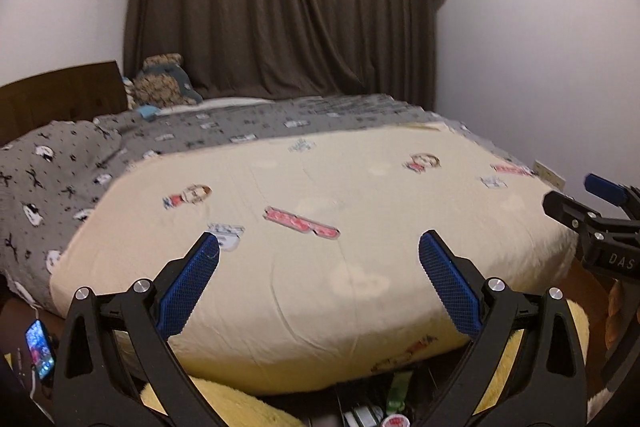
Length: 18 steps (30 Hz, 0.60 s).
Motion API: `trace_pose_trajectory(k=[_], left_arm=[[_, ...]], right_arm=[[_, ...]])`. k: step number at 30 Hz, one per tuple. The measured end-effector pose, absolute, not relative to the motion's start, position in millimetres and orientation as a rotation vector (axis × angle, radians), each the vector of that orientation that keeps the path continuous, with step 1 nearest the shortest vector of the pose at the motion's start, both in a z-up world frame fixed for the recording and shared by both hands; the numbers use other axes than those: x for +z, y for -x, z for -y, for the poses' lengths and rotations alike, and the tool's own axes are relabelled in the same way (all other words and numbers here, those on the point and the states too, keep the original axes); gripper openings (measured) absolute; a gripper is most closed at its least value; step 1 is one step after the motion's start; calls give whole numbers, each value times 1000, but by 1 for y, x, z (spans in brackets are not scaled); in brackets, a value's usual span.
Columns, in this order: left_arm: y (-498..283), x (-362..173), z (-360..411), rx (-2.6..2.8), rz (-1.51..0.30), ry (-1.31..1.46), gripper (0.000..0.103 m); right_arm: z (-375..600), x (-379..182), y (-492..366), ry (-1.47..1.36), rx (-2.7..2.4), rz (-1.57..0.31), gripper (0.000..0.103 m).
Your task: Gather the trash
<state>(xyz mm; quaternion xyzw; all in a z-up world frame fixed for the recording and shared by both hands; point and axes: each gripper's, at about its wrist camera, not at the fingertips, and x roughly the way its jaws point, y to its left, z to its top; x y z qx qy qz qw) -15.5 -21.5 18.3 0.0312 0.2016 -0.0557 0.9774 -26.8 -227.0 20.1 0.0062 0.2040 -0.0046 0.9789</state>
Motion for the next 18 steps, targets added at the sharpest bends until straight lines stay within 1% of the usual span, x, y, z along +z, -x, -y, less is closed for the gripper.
trace_pose_trajectory(k=[5, 18], left_arm=[[20, 30, 19, -83, -385, -59, 95], [27, 31, 13, -82, -400, -40, 95]], right_arm=[[231, 26, 29, -38, -42, -398, 99], [227, 27, 31, -36, -40, -410, 99]])
